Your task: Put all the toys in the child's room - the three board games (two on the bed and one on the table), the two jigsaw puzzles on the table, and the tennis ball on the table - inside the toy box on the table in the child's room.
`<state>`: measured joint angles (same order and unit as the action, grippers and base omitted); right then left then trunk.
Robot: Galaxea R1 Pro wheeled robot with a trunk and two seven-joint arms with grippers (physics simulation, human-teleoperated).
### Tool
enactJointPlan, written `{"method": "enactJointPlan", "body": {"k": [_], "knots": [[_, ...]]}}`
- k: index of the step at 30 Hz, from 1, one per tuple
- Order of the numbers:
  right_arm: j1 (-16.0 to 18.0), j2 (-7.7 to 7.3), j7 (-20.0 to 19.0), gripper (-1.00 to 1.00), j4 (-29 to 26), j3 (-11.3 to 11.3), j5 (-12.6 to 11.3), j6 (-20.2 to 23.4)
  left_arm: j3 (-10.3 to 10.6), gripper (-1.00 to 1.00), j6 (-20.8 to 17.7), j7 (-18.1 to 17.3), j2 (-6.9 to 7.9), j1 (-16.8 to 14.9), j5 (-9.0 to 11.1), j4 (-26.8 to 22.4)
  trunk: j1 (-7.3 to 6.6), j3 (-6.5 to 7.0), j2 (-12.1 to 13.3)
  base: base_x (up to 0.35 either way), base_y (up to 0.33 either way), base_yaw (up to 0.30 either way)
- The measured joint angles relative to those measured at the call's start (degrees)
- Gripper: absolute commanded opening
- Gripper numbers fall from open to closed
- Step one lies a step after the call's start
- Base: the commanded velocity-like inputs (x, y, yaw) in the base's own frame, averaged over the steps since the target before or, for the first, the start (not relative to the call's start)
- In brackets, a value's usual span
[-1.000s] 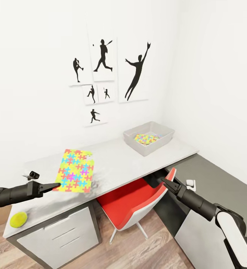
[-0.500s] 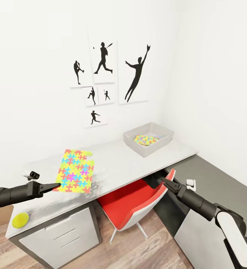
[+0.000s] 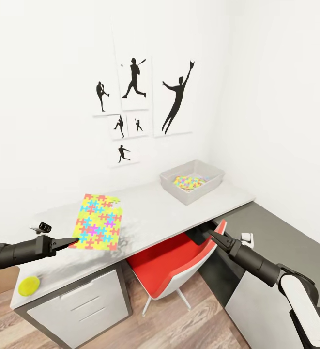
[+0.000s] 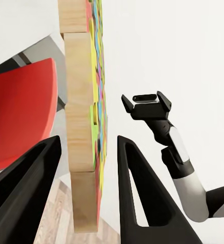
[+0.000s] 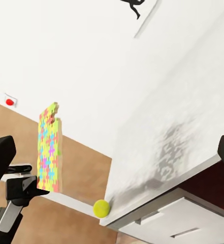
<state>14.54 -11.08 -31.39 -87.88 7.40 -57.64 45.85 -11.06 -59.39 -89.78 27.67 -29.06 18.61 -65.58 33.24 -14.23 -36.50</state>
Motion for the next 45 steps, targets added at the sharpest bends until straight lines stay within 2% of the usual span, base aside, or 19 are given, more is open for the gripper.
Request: {"method": "enactJointPlan", "body": {"k": [8,24,34,45], "knots": [[0.0,0.00,-0.1,1.00,0.0,0.0,-0.1,0.0,-0.1,-1.00,0.0,0.0,-0.13,0.0,0.0,0.0,-1.76,1.54,3.2,0.000,0.000,-0.049],[0.0,-0.06,-0.2,1.00,0.0,0.1,-0.1,0.0,0.0,-1.00,0.0,0.0,-0.24,0.0,-0.1,0.0,-5.29,5.48,9.7,0.000,0.000,-0.191],[0.0,-0.04,-0.2,1.00,0.1,0.0,-0.1,-2.2,0.0,-1.00,0.0,0.0,-0.10,0.0,-0.1,0.2,-7.49,7.99,13.7,0.000,0.000,-0.209],[0.0,-0.03,-0.2,1.00,0.1,0.0,-0.1,-2.4,0.0,-1.00,0.0,0.0,-0.01,0.0,-0.1,0.2,-7.49,8.76,13.7,0.000,0.000,-0.210]]}}
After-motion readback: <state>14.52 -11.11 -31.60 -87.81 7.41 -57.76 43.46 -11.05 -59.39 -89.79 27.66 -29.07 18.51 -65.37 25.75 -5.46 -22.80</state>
